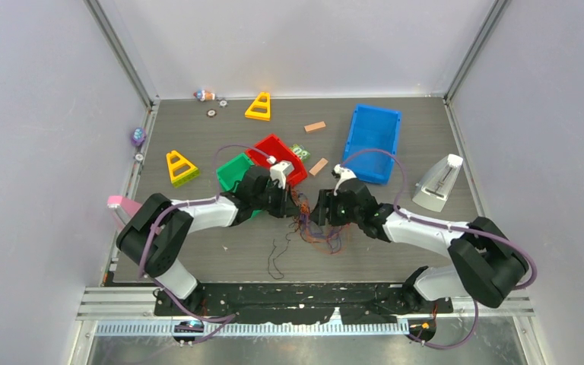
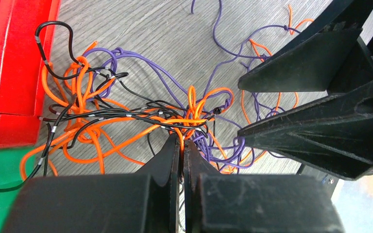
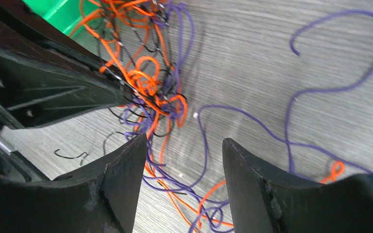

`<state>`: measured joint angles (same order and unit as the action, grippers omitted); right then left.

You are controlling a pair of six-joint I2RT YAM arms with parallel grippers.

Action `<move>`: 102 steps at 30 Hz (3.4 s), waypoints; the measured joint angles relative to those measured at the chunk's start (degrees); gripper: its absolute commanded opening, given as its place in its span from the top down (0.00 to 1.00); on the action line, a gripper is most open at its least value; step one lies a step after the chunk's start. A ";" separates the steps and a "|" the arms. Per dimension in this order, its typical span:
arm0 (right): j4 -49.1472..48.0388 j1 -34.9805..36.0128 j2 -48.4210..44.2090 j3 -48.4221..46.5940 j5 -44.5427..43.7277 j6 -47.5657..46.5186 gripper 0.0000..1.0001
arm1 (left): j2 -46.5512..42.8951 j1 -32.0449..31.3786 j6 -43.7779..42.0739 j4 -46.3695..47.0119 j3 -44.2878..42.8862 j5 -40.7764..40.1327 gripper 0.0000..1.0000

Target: Untangle the cables

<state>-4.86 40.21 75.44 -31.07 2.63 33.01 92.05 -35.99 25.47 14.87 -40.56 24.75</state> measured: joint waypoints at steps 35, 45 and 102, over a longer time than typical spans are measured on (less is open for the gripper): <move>-0.57 -0.28 9.40 -4.24 0.46 0.00 0.95 | 8.15 -0.92 -1.01 -7.43 -7.87 1.49 1.00; 7.82 -9.66 -10.54 2.69 -10.93 0.98 0.95 | -1.01 -1.36 -1.66 -3.06 -2.47 -2.27 1.00; 35.54 -25.35 -40.70 -2.93 -45.42 -0.11 0.95 | -31.74 -0.66 -2.38 -5.29 13.60 -27.15 1.00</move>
<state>30.68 14.85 34.74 -34.00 -42.78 32.91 60.31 -36.64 23.09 9.58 -26.96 -2.39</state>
